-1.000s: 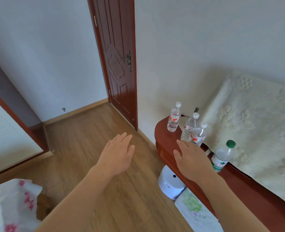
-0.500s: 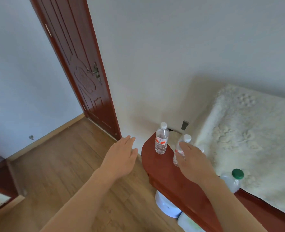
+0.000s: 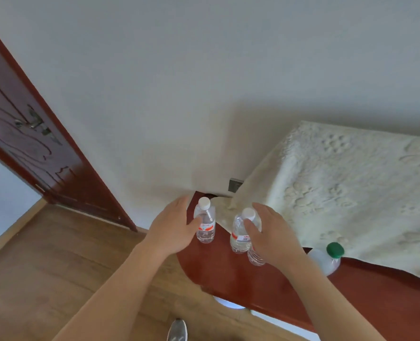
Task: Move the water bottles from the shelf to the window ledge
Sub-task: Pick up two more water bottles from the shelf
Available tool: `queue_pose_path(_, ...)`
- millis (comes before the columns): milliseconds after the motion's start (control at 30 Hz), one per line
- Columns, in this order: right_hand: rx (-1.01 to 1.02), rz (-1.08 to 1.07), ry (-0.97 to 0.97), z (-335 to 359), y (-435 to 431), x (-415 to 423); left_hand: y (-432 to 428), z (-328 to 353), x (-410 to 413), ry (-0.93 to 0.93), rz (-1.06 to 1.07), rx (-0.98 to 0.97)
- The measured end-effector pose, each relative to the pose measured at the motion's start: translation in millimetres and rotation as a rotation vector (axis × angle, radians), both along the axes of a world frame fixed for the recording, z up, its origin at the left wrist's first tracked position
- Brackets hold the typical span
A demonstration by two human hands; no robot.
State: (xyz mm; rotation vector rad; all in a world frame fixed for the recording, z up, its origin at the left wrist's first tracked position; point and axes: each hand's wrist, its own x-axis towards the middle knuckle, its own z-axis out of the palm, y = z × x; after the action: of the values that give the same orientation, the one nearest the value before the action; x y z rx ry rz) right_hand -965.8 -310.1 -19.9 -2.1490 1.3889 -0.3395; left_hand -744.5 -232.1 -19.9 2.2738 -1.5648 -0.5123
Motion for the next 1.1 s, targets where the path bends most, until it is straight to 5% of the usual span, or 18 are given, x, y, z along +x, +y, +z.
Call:
queue_pose_path(533,0.138,-0.648,0.038,-28.0,41.5,-12.2,-66.7,-54.4,62.9,0.329,-0.355,0.106)
queue_pose_path(1100,0.263,-0.558,-0.170,-120.7,6.2,-32.2,-75.4,-132.8,52.6,0.471,-0.233,0.019)
